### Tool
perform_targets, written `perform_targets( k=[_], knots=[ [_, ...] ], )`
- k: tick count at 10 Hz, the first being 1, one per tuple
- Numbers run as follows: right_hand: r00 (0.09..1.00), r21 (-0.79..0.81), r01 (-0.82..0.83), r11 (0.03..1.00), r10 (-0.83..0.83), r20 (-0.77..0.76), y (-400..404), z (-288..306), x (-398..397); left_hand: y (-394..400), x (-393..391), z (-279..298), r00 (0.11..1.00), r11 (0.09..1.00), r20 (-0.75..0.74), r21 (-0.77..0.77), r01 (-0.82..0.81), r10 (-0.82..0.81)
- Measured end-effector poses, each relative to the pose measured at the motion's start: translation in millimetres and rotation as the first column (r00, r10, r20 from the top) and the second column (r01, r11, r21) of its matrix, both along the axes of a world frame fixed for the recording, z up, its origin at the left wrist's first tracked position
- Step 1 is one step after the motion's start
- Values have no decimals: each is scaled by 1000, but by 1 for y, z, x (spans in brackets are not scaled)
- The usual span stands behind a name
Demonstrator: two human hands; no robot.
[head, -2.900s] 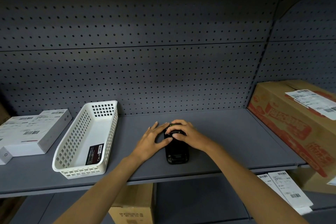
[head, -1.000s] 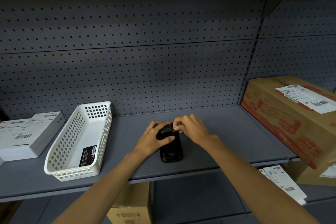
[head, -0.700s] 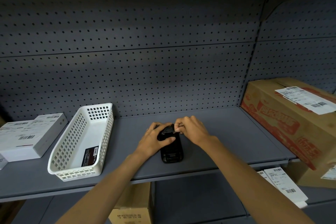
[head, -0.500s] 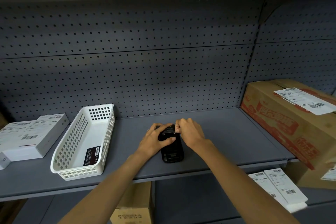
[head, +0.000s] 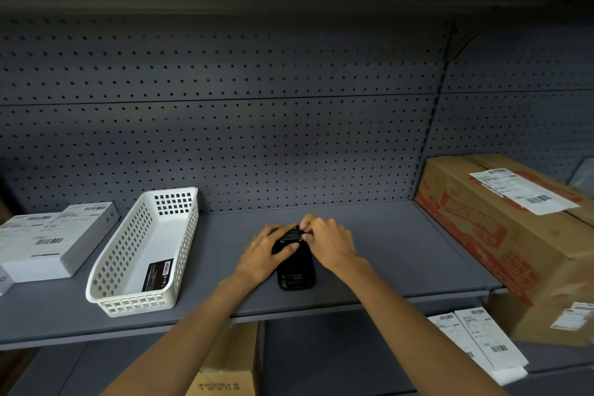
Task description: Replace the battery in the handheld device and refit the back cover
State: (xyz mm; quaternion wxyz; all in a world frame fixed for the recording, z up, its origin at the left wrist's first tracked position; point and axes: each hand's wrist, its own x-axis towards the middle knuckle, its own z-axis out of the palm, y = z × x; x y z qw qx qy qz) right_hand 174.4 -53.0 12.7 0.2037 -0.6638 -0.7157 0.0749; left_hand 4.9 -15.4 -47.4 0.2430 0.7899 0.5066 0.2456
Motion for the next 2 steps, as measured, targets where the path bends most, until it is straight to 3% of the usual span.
perform_targets(
  k=[2],
  knots=[
    [993, 8, -71, 997, 71, -99, -10, 11, 2, -15, 4, 21, 993, 994, 108, 85, -64, 54]
  ],
)
